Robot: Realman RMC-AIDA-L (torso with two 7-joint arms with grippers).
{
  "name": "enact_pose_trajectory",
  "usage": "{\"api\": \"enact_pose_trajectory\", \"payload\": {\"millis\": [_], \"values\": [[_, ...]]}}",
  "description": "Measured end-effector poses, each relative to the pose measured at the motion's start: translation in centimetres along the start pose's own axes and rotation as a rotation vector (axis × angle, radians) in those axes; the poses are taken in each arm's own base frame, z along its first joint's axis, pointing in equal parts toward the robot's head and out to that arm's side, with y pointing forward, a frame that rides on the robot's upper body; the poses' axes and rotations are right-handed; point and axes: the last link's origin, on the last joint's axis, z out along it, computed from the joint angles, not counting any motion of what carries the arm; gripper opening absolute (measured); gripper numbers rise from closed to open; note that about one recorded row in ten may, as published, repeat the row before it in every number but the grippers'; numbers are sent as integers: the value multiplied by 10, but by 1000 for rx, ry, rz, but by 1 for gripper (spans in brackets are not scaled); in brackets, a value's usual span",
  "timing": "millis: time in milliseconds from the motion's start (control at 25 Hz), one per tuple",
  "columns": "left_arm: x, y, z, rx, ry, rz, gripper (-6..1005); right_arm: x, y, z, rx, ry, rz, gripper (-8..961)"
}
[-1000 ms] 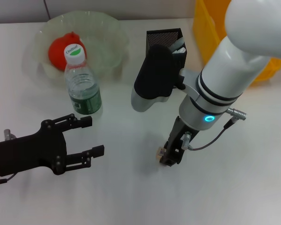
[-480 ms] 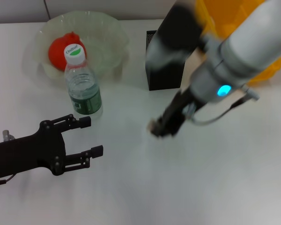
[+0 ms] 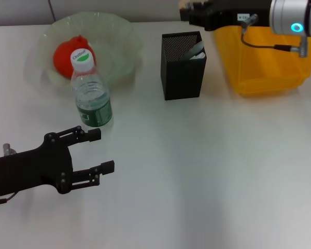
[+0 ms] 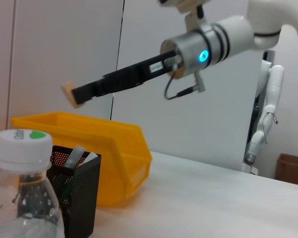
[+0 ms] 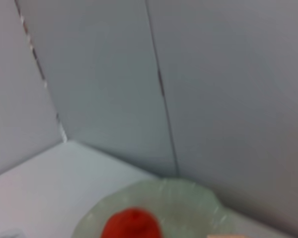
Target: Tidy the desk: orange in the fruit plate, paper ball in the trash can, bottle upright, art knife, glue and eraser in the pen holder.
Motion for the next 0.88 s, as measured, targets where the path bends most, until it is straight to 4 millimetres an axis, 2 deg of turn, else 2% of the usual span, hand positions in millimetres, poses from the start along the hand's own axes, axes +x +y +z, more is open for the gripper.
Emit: {"api": "enact_pose_trajectory", "payload": {"millis": [160,480,640,720,760,800,880], "values": [[1,-1,1,-3,0,1,785,9,0,18,-26,27,0,347],[2,-2,0,-1,-1,3,785,9,0,15,-27,28,-7,417],[8,-6,-2,-4,2,-7,785,10,8,-1,-92,25,-16,528],[14,-7,-5,-21,5,-5,785,14,16,-18,-154,28,-26,583],[20,-5,-9,-63,11,9,785,28,26,-40,-235,40,-69,611],[20,-5,-9,-63,11,9,785,28,26,-40,-235,40,-69,652],[28,-2,-13,-117,24,28,785,47,41,-60,-355,70,-152,733]]}}
